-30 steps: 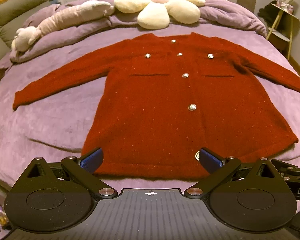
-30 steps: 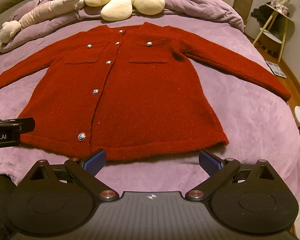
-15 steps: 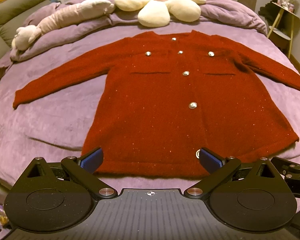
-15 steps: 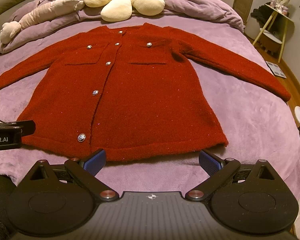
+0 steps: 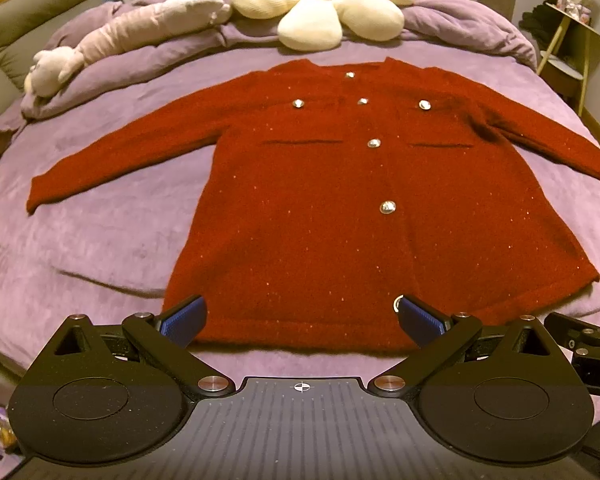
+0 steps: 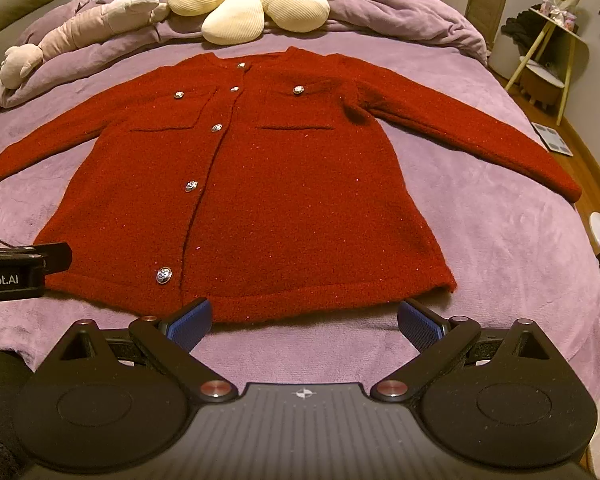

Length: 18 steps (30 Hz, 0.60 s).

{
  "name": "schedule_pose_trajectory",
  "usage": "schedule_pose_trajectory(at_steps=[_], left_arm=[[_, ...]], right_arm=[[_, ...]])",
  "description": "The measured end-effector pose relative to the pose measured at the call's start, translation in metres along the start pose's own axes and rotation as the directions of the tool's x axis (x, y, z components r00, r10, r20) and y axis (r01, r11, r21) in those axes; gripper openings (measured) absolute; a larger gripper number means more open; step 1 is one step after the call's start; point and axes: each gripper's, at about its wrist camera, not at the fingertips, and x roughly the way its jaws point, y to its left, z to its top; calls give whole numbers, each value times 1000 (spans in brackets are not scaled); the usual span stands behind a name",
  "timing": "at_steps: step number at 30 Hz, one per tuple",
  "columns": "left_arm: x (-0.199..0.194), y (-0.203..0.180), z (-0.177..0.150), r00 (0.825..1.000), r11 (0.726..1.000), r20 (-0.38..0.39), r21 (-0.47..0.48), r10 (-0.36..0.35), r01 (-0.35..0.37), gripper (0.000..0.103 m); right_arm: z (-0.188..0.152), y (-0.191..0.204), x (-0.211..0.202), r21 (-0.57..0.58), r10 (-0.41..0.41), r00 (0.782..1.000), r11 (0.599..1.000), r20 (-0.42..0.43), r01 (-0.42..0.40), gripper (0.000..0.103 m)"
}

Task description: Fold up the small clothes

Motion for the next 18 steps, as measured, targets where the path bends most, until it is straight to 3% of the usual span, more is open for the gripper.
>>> schedule_pose_trajectory(at_steps=[18], left_arm=[[2,0,2,1000,1000,-10,-5,3,-3,103]], right_arm=[[0,0,-1,4,5,1000,1000,2,-5,99]])
